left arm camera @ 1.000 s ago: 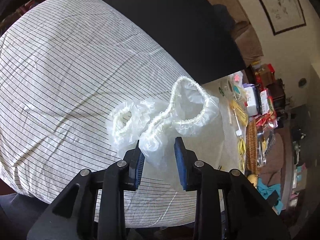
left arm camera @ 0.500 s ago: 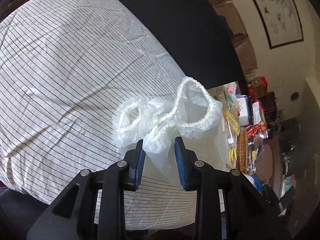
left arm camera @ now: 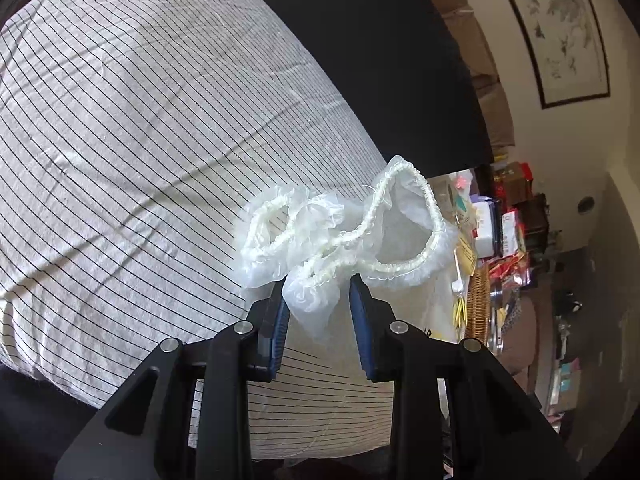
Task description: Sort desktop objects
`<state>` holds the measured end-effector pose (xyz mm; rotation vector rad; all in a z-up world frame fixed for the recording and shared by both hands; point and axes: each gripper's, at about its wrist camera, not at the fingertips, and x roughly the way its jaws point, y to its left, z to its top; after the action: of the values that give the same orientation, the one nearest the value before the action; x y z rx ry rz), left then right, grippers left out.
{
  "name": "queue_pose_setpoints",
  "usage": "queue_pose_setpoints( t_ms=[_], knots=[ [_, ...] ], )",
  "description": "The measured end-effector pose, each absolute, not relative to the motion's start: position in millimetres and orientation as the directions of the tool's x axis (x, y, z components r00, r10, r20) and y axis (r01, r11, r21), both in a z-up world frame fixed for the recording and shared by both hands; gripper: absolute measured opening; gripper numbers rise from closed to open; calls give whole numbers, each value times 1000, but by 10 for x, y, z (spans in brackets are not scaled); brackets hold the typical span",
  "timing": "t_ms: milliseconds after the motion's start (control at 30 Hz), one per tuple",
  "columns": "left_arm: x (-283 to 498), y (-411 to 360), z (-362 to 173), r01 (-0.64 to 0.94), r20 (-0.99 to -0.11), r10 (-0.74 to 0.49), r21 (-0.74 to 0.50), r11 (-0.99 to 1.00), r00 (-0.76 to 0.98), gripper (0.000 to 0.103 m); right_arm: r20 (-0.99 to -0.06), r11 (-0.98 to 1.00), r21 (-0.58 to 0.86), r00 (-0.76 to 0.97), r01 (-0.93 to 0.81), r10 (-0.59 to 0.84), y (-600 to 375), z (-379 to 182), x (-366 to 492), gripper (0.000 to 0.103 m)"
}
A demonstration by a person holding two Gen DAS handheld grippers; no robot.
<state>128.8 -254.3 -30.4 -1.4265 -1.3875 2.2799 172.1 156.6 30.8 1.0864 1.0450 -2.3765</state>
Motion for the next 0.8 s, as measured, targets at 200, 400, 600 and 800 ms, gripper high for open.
queue_pose_setpoints(
  t_ms=[200, 400, 600, 800],
  knots=[
    [1260, -2482, -279, 350, -670, 494, -726, -592, -554, 28, -749, -886, -265, -660, 381, -60, 2334, 696, 1816, 89],
    [1331, -2548, -252, 382, -659, 504, -743, -550, -558, 30, -770, -971, 59, -608, 232, -192, 2813, 847, 1638, 89],
    [1542, -2734, 134, 363, -649, 413, -728, -582, -639, 58, -755, -949, 213, -577, 233, -311, 2752, 880, 1562, 89],
    [1514, -2507, 597, 179, -664, 469, -667, -723, -582, 63, -741, -869, 331, -470, 367, -480, 2450, 960, 1350, 89]
  ],
)
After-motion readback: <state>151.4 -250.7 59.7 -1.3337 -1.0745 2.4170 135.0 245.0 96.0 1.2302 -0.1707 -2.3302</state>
